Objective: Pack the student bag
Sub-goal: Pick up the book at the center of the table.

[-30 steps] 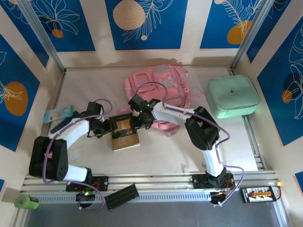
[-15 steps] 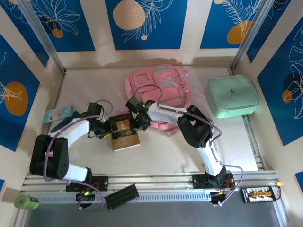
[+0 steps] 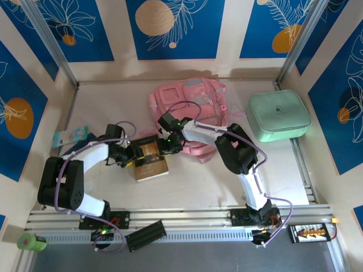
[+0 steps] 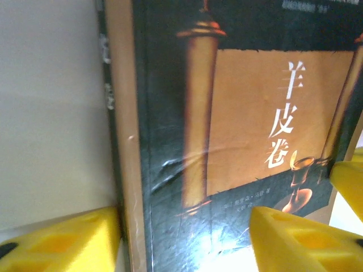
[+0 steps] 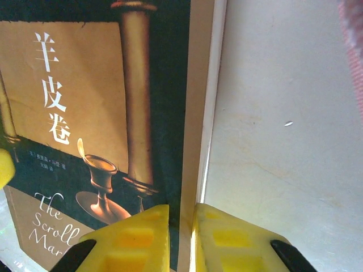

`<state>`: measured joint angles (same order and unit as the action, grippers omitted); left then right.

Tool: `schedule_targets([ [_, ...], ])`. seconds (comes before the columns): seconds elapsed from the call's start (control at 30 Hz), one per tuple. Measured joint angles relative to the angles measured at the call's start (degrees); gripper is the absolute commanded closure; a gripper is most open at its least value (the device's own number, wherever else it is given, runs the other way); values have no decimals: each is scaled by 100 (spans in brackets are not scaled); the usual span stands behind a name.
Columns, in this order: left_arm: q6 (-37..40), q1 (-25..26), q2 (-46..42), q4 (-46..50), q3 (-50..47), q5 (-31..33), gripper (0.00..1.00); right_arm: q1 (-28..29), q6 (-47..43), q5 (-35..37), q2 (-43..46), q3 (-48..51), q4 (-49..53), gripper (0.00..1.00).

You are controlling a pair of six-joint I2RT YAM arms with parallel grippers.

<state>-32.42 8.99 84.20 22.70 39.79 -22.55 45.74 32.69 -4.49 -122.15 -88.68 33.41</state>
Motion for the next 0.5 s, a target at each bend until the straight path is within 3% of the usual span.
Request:
schedule_targets([
  [0.13, -24, -50, 44, -48, 0, -199, 35, -11, 28, -31, 0, 20, -22, 84],
  [0.3, -26, -98, 52, -42, 2, -282, 45, -17, 39, -33, 0, 22, -28, 84],
  [0.5, -17, -111, -166, -109, 0, -638, 51, -127, 39, 0, 4, 28, -13, 85],
])
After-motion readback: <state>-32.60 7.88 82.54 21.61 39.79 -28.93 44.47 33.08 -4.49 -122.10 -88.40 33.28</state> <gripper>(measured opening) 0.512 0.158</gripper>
